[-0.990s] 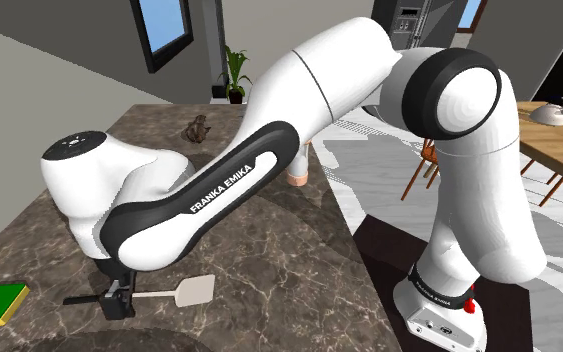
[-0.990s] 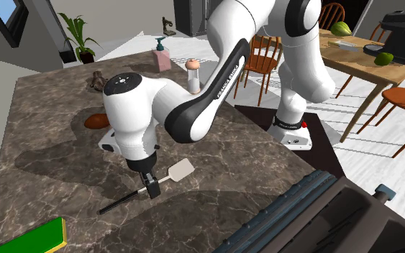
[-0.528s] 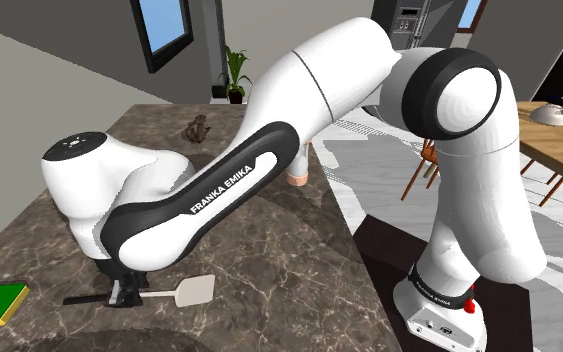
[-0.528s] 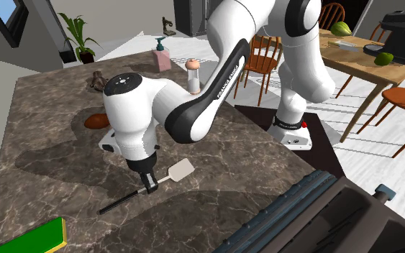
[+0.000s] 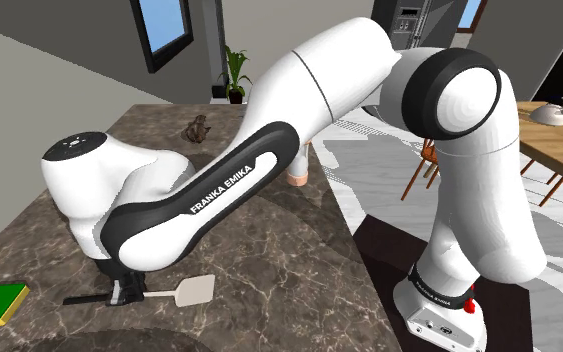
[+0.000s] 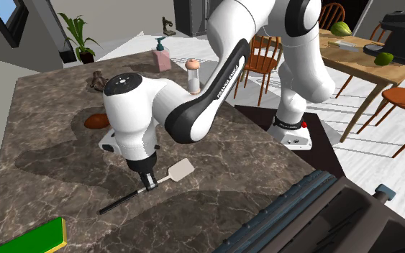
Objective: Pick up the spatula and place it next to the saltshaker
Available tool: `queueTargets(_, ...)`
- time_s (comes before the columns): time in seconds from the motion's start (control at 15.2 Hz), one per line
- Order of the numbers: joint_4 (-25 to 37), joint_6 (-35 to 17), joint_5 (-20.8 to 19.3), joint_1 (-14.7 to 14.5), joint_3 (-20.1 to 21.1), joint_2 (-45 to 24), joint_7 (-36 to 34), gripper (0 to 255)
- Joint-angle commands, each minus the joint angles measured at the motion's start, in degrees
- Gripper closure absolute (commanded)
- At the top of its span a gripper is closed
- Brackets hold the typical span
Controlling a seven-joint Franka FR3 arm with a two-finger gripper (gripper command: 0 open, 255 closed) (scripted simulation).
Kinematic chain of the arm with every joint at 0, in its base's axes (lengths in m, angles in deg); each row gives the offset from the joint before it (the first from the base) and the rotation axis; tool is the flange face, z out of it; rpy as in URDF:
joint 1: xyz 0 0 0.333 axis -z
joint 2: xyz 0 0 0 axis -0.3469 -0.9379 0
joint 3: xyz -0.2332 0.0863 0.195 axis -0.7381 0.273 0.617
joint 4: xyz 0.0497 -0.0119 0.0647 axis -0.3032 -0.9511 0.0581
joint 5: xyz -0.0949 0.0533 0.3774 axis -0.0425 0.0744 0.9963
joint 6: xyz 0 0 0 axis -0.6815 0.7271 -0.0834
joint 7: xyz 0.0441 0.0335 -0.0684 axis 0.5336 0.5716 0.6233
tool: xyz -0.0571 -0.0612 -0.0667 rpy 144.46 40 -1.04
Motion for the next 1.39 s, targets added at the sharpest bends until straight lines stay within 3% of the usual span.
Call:
queueTargets(0.0,0.3,0.6,0.2,0.1,0.1,0.4,0.1,255)
queueTargets(1.32,8.8,13.6,2.7,0.4,1.5,5.2,1.8,255)
